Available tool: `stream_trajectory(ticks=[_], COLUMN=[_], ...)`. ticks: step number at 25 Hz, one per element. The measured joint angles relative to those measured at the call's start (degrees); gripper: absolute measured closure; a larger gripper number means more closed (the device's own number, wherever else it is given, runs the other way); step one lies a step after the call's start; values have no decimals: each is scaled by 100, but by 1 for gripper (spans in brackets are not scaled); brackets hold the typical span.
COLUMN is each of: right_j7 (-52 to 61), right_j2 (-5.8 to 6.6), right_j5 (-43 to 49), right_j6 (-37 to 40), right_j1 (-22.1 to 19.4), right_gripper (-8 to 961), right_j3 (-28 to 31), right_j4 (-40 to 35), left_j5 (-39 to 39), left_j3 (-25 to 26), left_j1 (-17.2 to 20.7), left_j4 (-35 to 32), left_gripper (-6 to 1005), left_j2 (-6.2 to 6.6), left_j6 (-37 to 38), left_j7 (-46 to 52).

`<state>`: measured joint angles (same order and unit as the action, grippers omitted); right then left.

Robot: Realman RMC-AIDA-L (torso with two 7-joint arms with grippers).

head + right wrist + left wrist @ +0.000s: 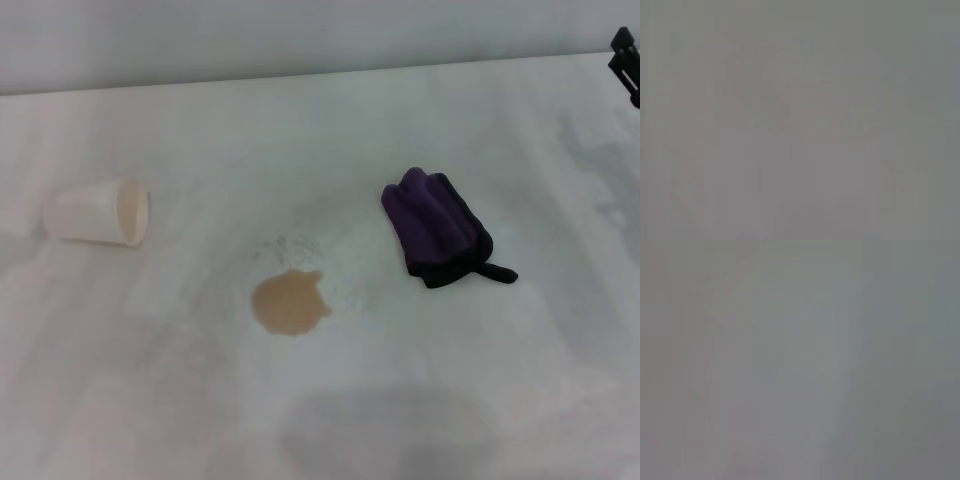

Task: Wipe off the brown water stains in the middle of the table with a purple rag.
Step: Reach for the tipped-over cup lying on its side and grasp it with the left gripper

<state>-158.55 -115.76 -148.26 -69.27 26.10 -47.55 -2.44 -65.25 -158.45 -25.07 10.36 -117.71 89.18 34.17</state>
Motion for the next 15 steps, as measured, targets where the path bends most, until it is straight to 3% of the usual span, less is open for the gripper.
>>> stream_trajectory(ticks=[6, 9, 10, 11, 15], right_j7=[-11, -8, -9, -12, -15], right_j2=[10, 9, 8, 9, 14], right_j5=[0, -1, -1, -1, 1], right_j6=[-9, -106, -141, -178, -190], right_j1=[-39, -43, -43, -27, 6], right_gripper=[86, 86, 86, 86, 86], right_j3=[7, -31, -41, -58, -69], right_j4=[-104, -149, -151, -153, -210], left_j5=[358, 697, 697, 1072, 1872], left_j3=[-453, -461, -461, -460, -464], left_j1=[-35, -151, -151, -279, -647], left_j4=[956, 1435, 1435, 1667, 2102], left_gripper=[112, 112, 112, 112, 111], left_j2=[211, 366, 366, 505, 721], left_j6=[927, 1048, 1048, 1055, 1033], left_j7=[635, 1121, 1121, 1261, 1207])
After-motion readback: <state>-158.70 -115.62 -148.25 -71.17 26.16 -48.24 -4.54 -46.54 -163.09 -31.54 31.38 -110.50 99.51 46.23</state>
